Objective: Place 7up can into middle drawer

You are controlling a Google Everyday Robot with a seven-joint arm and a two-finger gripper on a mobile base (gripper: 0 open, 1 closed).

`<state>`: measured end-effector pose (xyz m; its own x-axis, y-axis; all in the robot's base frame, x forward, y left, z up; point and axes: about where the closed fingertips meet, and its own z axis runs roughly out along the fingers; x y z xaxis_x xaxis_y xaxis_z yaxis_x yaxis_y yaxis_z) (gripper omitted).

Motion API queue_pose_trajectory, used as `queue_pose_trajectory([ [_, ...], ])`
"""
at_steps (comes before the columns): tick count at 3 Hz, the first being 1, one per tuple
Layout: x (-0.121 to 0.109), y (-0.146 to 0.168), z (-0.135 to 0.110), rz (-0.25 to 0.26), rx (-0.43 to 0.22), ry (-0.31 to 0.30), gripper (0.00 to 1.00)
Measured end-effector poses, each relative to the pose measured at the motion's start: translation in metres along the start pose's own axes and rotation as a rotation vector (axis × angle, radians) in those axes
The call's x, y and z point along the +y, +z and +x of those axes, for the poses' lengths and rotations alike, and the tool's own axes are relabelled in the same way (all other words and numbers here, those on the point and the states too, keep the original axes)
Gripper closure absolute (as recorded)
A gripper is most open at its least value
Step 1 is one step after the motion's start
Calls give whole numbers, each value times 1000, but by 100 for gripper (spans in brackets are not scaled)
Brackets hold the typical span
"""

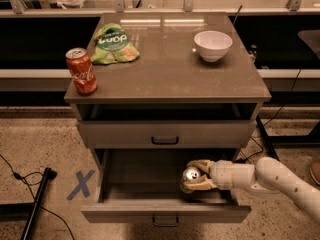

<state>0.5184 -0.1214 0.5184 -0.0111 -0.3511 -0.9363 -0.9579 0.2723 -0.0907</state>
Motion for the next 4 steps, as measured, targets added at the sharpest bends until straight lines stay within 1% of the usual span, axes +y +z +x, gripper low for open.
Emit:
queue_pose_trajectory([
  [1, 2, 10, 12, -3, 18, 7, 100],
  [2, 2, 17, 24, -6, 26, 33, 81],
  [4, 3, 29, 38, -32, 29, 84, 34],
])
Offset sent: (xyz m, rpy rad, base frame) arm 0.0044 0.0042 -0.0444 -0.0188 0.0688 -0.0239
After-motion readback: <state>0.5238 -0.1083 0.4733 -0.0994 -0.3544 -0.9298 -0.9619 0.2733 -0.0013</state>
